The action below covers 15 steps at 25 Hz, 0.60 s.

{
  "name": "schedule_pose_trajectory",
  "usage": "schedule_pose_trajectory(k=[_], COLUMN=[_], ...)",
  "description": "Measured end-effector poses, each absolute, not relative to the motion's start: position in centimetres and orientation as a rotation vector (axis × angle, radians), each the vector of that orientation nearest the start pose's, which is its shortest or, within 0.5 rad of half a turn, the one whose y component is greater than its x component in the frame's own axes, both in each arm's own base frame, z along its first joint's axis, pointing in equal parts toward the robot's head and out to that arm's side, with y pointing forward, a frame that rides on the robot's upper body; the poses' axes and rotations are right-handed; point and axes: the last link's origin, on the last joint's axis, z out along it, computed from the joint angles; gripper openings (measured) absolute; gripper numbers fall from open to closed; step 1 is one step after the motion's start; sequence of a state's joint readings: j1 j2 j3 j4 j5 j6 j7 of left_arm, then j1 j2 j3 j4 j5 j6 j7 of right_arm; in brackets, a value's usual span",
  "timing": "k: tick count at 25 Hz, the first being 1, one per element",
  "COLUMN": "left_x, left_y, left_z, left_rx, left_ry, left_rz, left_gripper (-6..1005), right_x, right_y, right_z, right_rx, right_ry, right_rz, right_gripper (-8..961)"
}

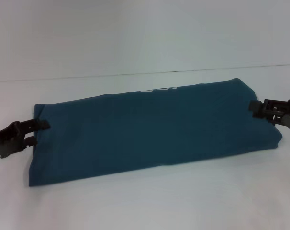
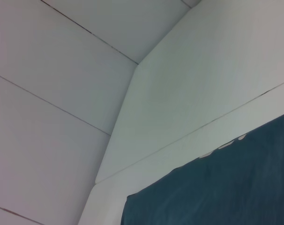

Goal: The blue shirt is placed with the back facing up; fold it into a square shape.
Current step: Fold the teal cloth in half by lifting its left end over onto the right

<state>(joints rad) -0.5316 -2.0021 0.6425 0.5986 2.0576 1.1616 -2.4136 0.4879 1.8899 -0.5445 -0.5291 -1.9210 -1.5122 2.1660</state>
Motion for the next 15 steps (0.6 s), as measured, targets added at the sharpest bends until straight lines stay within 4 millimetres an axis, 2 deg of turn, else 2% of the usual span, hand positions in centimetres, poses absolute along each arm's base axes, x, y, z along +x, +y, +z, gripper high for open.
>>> schedule_pose_trajectory(k=[4,6,10,15], left_x=[-32.4,-32.7,-33.1,-32.9], left_y=[37.6,37.9,38.2,38.5], left_z=[3.6,3.4,2.9,2.4], left_rx=[2.534,2.583,2.606,2.664], left_ry=[2.415,2.436,2.494,2.479], left_rz=[0.893,0.86,0.806,0.759], left_gripper=[751,750,736,733], right_x=[32.0,32.0,32.0,32.1], right_y=[34.1,34.1,34.1,34.1], right_z=[8.2,8.2,8.2,8.2], right_rx=[-2.091,-2.089,-2.087,-2.083], right_ry=[1.728,1.728,1.729,1.73], right_rz=[0.958,0.957,0.957,0.958], right_gripper=[487,487,487,487])
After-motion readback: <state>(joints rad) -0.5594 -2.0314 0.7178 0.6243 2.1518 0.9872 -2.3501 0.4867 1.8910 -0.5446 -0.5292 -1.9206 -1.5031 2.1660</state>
